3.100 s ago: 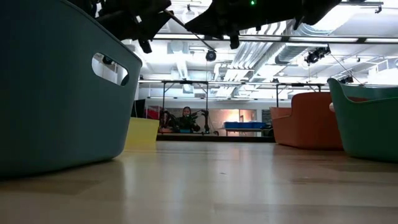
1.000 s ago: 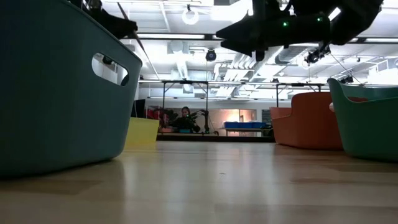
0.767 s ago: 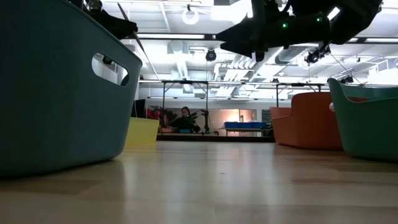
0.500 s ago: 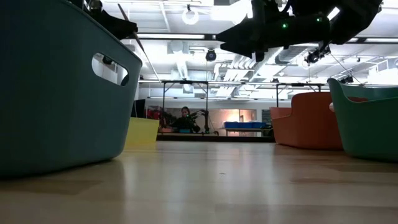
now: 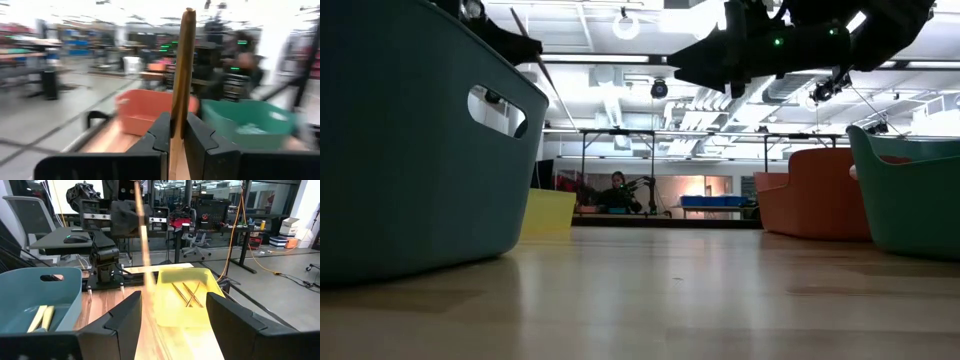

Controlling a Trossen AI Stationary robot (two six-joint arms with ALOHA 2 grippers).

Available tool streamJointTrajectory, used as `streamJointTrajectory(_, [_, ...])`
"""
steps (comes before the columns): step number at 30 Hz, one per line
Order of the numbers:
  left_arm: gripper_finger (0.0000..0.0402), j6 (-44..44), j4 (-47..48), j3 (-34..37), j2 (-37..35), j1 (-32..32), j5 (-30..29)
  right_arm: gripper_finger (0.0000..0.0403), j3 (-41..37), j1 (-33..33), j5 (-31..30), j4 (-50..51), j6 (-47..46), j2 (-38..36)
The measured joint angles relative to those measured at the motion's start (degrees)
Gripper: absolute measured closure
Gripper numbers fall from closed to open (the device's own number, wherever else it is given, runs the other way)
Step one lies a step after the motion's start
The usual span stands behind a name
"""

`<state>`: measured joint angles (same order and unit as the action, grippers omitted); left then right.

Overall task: Sort silverware by color (type)
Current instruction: Put the gold knife into the yellow bin

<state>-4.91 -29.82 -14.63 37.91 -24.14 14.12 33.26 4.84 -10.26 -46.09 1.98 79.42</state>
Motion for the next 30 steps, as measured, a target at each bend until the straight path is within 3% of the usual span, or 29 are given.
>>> streamJointTrajectory(3, [0.0387, 2.8, 1.4, 0.0, 0.0, 0.7, -10.1, 0.0197, 0.0, 0.0, 0.0, 0.1, 0.0, 0.0])
streamJointTrajectory(9, [0.0387, 13.1, 9.6, 0.0, 0.6, 2.7, -39.4, 0.0197, 0.0, 0.0, 0.0, 1.2, 0.0, 0.0])
streamJointTrajectory(15, [0.0387, 15.1, 14.6, -0.7, 2.0, 2.3, -56.2, 0.0197, 0.0, 0.0, 0.0, 2.3, -0.6, 0.0])
streamJointTrajectory(17, [0.0387, 13.2, 21.1, -3.0, 3.1, 1.1, -59.1, 0.0197, 0.0, 0.0, 0.0, 2.6, -0.7, 0.0])
streamJointTrajectory(22, [0.0387, 6.2, 35.5, -9.2, 9.5, -1.7, -59.5, 0.0197, 0.0, 0.0, 0.0, 2.6, -3.3, 0.0])
streamJointTrajectory(30, [0.0387, 9.4, 38.5, -15.1, 20.6, -5.1, -56.7, 0.0197, 0.0, 0.0, -0.1, 4.6, -5.2, 0.0])
